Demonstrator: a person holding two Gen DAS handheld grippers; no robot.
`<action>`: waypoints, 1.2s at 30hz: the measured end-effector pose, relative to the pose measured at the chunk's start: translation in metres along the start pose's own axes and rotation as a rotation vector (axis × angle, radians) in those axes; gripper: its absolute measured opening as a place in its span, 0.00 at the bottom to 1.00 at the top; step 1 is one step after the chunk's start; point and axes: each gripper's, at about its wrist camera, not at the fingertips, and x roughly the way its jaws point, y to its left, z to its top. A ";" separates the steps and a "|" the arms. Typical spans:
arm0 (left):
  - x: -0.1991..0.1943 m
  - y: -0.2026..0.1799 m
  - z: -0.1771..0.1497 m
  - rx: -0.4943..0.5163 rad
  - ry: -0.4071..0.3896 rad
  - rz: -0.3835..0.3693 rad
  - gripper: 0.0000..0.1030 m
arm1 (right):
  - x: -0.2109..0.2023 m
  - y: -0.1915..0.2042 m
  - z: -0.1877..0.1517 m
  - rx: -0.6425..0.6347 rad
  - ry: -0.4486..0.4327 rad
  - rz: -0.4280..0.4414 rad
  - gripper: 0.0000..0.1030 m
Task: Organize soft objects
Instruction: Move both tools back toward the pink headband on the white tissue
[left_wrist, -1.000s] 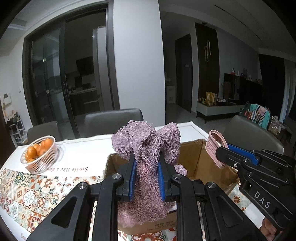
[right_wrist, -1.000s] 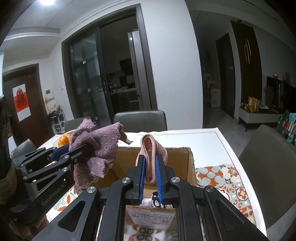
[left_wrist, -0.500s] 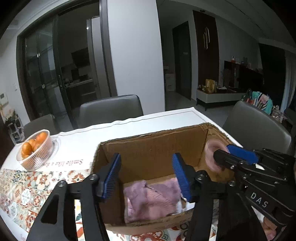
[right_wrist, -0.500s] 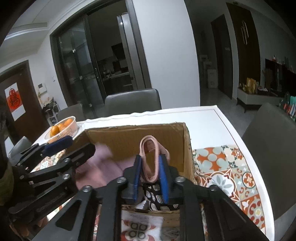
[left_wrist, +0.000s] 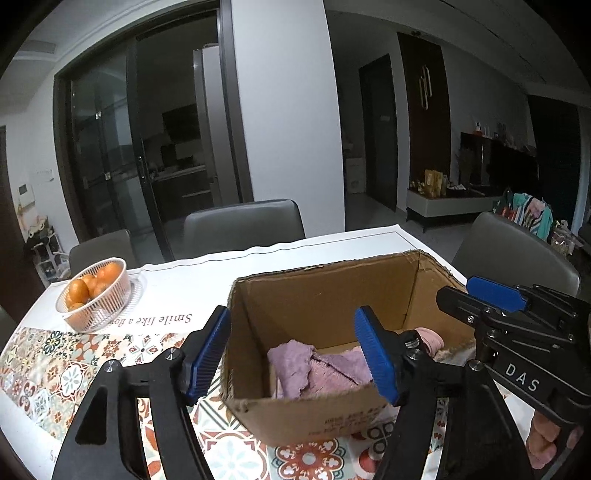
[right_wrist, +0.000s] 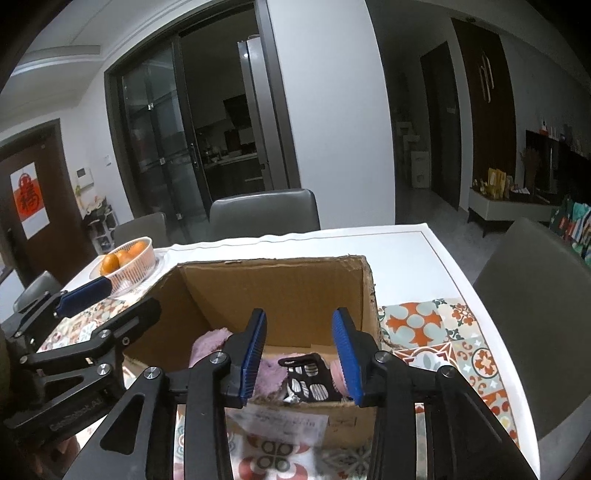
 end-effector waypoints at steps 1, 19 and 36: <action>-0.002 0.001 -0.001 0.000 -0.002 0.002 0.67 | -0.003 0.002 -0.001 -0.004 -0.003 0.001 0.39; -0.072 0.022 -0.033 -0.027 -0.083 0.079 0.71 | -0.054 0.039 -0.023 -0.064 -0.027 0.035 0.39; -0.099 0.036 -0.096 -0.042 -0.007 0.125 0.73 | -0.066 0.068 -0.076 -0.142 0.061 0.079 0.47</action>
